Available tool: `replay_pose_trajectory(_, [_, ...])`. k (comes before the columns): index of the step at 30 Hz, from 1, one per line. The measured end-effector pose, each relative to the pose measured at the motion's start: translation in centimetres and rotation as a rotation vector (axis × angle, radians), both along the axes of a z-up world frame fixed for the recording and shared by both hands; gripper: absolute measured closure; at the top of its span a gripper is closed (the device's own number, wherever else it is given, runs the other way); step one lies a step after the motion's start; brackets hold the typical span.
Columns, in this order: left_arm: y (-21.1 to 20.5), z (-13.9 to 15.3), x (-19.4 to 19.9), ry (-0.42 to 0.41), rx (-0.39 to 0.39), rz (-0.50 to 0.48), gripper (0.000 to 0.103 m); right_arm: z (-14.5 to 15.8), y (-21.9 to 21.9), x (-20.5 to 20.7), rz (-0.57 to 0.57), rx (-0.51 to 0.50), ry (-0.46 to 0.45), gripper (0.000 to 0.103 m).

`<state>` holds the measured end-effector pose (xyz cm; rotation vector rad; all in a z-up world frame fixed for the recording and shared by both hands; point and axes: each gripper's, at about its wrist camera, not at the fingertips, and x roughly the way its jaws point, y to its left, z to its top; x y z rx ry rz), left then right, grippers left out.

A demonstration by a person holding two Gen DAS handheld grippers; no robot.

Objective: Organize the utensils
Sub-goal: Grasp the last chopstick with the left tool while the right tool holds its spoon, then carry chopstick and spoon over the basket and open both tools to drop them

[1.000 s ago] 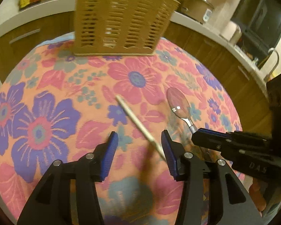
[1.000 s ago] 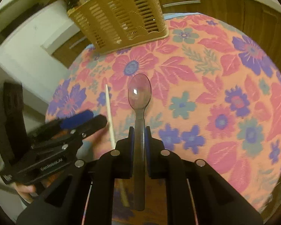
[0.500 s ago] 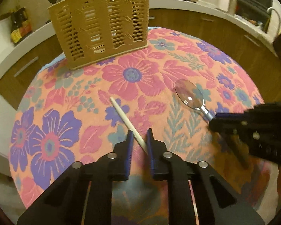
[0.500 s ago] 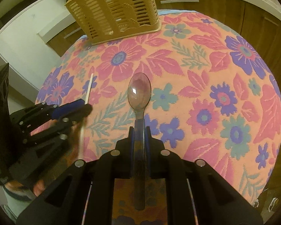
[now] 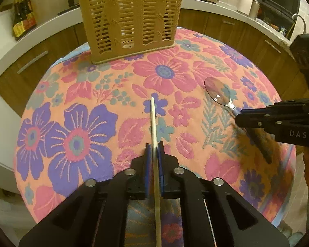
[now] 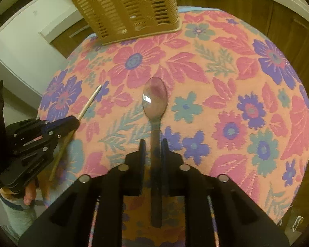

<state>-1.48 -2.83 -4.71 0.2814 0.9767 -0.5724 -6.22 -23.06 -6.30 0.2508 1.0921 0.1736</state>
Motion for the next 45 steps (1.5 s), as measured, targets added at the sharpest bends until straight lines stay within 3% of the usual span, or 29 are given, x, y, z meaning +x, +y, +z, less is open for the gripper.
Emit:
replay_pose_trajectory(2, [-0.1, 0.1, 0.1, -0.012, 0.004, 0.005, 0.072, 0.2, 0.3, 0.4, 0.009, -0.033, 0.008, 0.082])
replay_pose_trajectory(12, [-2.4, -0.4, 1.9, 0.010, 0.081, -0.012, 0.071, 0.4, 2.1, 2.6, 0.007, -0.156, 0.059, 0.082])
replay_pose_trajectory(15, [-2.8, -0.5, 1.8, -0.006, 0.096, -0.018, 0.079, 0.4, 2.8, 3.1, 0.000, -0.200, 0.045, 0.093])
replay_pose_trajectory(17, [-2.8, -0.4, 1.7, -0.013, 0.094, -0.019, 0.085, 0.5, 2.8, 3.2, -0.009, -0.193, 0.032, 0.093])
replay_pose_trajectory(18, [-2.7, -0.4, 1.8, -0.021, 0.098, -0.011, 0.095, 0.5, 2.9, 3.2, -0.006, -0.177, 0.025, 0.093])
replay_pose_trajectory(20, [-2.3, -0.3, 2.2, -0.019, 0.089, 0.002, 0.098, 0.6, 3.0, 3.4, 0.004, -0.162, 0.024, 0.094])
replay_pose_trajectory(23, [-1.5, -0.1, 2.9, 0.012, 0.026, 0.016, 0.099, 1.1, 3.5, 3.9, 0.026, -0.138, 0.003, 0.093])
replay_pose_trajectory(26, [-1.0, 1.0, 3.2, -0.011, -0.042, 0.020, 0.099, 2.1, 4.1, 4.5, 0.042, -0.124, -0.031, 0.094])
replay_pose_trajectory(32, [1.8, 7.4, 4.9, -0.143, -0.242, 0.086, 0.099, 6.2, 4.1, 5.9, 0.066, -0.077, -0.140, 0.094])
replay_pose_trajectory(38, [3.8, 15.3, 7.7, -0.373, -0.459, 0.126, 0.099, 12.7, 2.9, 8.3, 0.062, -0.040, -0.322, 0.093])
replay_pose_trajectory(45, [2.2, 20.5, 11.6, -0.540, -0.580, 0.135, 0.099, 19.1, 1.9, 11.8, 0.008, -0.046, -0.530, 0.093])
